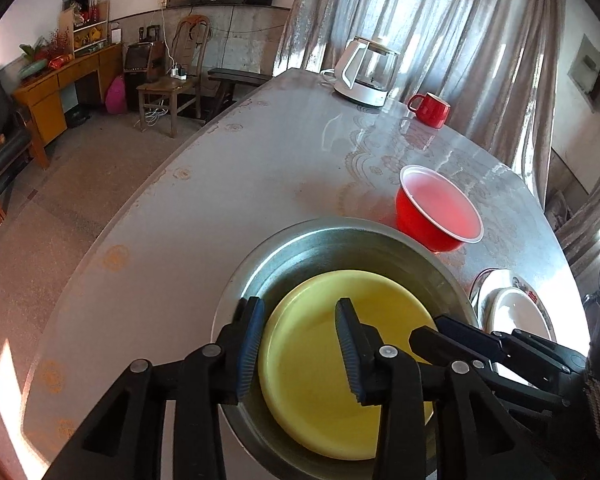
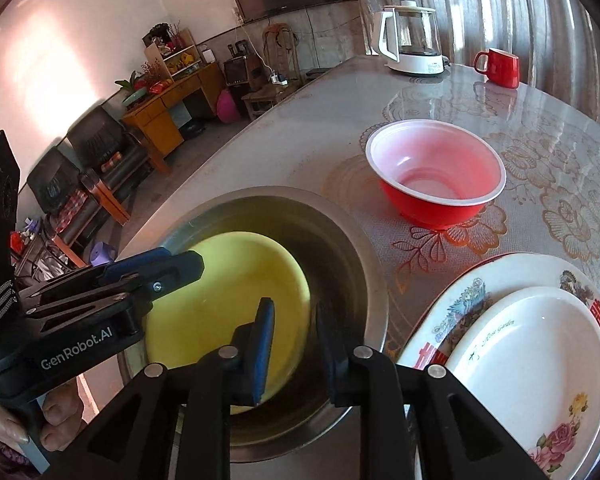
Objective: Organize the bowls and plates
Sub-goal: 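Release the yellow bowl and pull both tools back toward the red bowl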
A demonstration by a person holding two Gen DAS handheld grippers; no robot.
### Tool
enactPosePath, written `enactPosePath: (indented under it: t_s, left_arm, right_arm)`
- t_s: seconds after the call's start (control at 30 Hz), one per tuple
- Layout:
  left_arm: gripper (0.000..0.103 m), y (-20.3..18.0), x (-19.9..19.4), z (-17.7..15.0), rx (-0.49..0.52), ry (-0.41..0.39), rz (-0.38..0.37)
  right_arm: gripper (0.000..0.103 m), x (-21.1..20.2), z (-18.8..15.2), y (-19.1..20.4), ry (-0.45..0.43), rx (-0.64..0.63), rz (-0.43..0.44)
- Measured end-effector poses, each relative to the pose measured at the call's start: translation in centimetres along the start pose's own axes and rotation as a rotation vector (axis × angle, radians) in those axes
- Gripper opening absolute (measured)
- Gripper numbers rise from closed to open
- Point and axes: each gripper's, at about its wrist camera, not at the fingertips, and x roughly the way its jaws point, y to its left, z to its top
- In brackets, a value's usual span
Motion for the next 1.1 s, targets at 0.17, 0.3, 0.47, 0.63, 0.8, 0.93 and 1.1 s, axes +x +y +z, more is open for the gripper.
enactPosePath:
  t_s: [0.17,0.3,0.47,0.63,0.8,0.93,1.1]
  left_arm:
    - [0.040,-0.4,-0.4,-0.3,0.018,-0.008,0.028]
    - [0.045,-0.5,-0.8,-0.7,0.025,-0.009,0.040]
    - [0.046,-0.8,-1.5,-1.3,0.037,-0.017,0.050]
    - [0.046,-0.8,-2.3,-1.7,0.029,-0.026,0.054]
    - [0.046,-1.1,-3.0,-2.1,0.037,-0.047,0.081]
    - [0.046,-1.5,-3.5,-2.3,0.045,-0.058,0.081]
    - [0.046,-2.4,-3.8,-2.0,0.071,-0.071,0.078]
  right_arm:
    - [0.023,0.1,0.2,0.2,-0.005,-0.002,0.002]
    - [0.025,-0.2,0.1,-0.1,-0.014,0.015,0.025]
    - [0.029,-1.0,-0.3,-0.3,-0.026,0.023,0.033]
    - [0.033,-1.9,-0.4,-0.7,-0.046,0.055,0.049]
    - [0.034,-2.7,-0.5,-1.8,-0.073,0.086,0.064]
    - [0.036,-3.1,-0.4,-2.8,-0.086,0.125,0.064]
    - [0.036,-3.6,-0.4,-4.2,-0.101,0.169,0.061]
